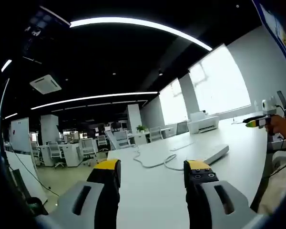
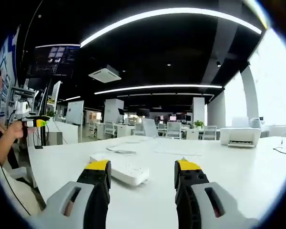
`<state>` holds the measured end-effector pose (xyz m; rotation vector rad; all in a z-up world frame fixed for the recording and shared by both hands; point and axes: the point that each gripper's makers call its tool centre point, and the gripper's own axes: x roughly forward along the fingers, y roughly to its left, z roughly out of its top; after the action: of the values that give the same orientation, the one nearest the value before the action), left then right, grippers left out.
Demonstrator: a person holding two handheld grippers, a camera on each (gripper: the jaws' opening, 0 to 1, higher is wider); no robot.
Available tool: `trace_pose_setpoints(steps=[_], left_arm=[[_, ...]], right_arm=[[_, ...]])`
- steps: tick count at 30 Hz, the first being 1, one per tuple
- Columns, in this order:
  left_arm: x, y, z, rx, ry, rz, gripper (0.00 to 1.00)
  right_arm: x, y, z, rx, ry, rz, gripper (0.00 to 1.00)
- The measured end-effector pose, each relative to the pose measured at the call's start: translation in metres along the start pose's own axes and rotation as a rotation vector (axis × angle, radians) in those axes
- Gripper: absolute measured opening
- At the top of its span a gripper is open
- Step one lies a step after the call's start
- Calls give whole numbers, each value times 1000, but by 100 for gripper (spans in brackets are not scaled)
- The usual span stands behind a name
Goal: Pick up the power strip scattered on the table, fix it on the side mounting bracket of the table, and press the switch
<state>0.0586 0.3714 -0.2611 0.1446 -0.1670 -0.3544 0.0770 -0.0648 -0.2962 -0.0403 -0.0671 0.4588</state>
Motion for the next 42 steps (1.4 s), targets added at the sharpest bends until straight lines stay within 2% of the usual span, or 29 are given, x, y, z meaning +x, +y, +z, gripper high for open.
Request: trace_pose_setpoints(steps=[42], left_arm=[[3, -7, -4, -13, 15, -21, 57]], right_arm=[[-1, -4, -2, 33, -24, 33, 50]])
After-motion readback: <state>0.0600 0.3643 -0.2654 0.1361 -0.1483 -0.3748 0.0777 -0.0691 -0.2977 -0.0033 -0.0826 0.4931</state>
